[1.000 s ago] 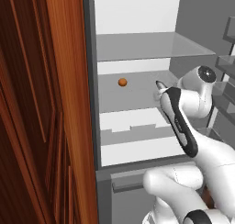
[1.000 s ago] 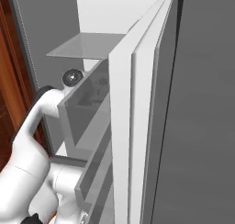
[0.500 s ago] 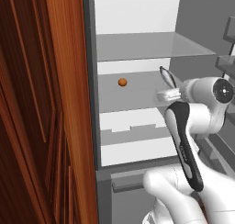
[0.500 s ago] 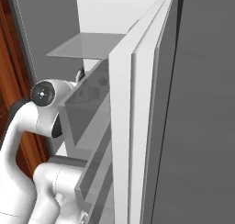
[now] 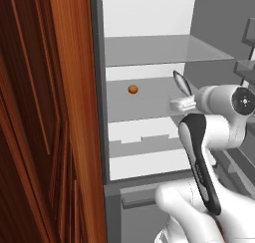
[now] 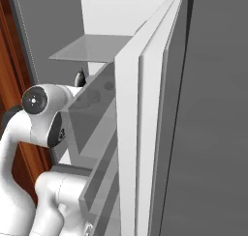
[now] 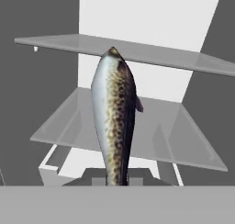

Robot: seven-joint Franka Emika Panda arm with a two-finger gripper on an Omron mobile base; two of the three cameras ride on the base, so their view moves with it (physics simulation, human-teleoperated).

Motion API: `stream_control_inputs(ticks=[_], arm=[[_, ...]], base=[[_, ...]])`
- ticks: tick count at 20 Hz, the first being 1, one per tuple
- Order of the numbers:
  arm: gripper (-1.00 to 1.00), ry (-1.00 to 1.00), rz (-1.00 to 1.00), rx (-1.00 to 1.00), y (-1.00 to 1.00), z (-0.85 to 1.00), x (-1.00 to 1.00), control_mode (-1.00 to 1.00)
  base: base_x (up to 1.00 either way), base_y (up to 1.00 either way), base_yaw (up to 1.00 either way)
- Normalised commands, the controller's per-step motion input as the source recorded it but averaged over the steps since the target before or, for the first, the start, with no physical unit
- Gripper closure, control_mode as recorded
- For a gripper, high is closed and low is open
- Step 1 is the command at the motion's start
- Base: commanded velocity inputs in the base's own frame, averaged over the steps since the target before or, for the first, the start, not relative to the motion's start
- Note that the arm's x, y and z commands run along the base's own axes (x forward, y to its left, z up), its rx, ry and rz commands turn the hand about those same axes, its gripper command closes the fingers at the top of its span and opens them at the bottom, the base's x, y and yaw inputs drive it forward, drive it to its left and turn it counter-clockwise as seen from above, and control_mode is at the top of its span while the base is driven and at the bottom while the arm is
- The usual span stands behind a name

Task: Take the fish out of the fridge, briefly rinse it in the sink, and place it on the tray next to the sink.

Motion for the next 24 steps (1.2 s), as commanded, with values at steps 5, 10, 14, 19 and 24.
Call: stream_control_inputs(ticks=[5, 10, 14, 19, 24], arm=[[1.0, 0.0, 0.0, -0.04, 0.0, 0.42, -0.79, -1.0], [1.0, 0.04, 0.0, -0.05, 0.0, 0.0, -0.35, -1.0], [1.0, 0.26, 0.0, -0.03, 0.0, 0.0, -0.03, -1.0], [1.0, 0.05, 0.0, -0.02, 0.0, 0.0, -0.01, -1.0], [1.0, 0.04, 0.05, -0.01, 0.05, -0.14, -0.17, 1.0]], base=[[0.0, 0.0, 0.0], [0.0, 0.0, 0.0], [0.0, 0.0, 0.0], [0.0, 0.0, 0.0], [-0.6, 0.04, 0.15]])
